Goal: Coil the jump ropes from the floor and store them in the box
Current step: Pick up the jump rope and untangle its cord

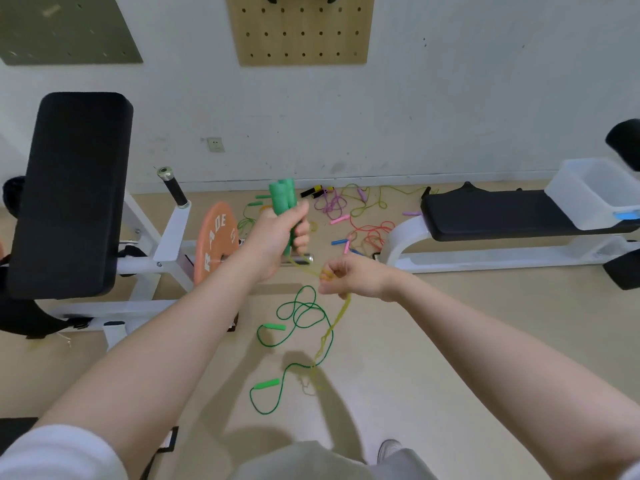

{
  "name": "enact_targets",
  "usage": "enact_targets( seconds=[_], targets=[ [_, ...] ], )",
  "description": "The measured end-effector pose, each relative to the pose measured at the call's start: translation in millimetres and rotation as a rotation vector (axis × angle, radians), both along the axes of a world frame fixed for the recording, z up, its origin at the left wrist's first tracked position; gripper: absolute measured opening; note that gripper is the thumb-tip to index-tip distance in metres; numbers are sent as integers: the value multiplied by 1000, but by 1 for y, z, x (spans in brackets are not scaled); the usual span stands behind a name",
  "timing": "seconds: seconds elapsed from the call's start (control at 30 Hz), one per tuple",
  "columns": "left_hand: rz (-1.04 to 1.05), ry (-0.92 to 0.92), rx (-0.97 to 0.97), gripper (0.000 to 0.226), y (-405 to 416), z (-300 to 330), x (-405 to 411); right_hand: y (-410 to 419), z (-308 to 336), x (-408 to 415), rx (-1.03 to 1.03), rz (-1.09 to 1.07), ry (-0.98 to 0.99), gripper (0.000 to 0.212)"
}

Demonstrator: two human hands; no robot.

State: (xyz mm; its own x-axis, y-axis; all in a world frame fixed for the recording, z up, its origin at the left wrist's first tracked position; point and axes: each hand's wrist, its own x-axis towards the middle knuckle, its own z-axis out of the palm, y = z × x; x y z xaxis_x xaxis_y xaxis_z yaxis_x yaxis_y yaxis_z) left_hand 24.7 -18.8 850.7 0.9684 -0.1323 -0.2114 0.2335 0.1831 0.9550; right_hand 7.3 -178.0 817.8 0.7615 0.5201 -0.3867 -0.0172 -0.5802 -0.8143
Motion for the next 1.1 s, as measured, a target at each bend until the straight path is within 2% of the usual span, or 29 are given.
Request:
enact_targets(
  seconds=[0.07,0.1,0.2,0.27,0.37,0.47,0.63,0.7,0.8,0.9,0.97,1.1],
  targets=[
    [-13,-32,324,23,-4,-3,3,-22,1,6,-201,22,-127,24],
    [-4,-45,458,23,-6,-5,4,-32,1,9,-222,0,-161,26],
    [-15,-84,727,22,-13,-10,7,-57,11,20,-23,-184,-151,21],
    [-96,-108,892,23,-27,-10,6,-63,20,28,87,-280,-172,19],
    [-259,-159,1081,46,-55,-6,2,-64,38,38,51,-314,-402,34],
    [-390,-161,1129,55,-72,1,6,-73,53,45,-125,-182,-667,40],
    [-681,-3,1283,49,-83,20,16,-90,56,42,-458,280,-843,60],
    [-767,55,1290,43,-88,27,16,-93,60,37,-550,443,-966,60],
    [-809,270,1033,38,-89,26,18,-93,63,31,-697,600,-1097,56],
    [-830,361,863,30,-91,27,18,-88,56,29,-744,647,-1233,54],
    [-783,328,819,27,-94,28,16,-89,54,31,-771,581,-1266,44],
    [-685,136,810,26,-93,22,12,-91,49,39,-848,491,-1074,36]
  ],
)
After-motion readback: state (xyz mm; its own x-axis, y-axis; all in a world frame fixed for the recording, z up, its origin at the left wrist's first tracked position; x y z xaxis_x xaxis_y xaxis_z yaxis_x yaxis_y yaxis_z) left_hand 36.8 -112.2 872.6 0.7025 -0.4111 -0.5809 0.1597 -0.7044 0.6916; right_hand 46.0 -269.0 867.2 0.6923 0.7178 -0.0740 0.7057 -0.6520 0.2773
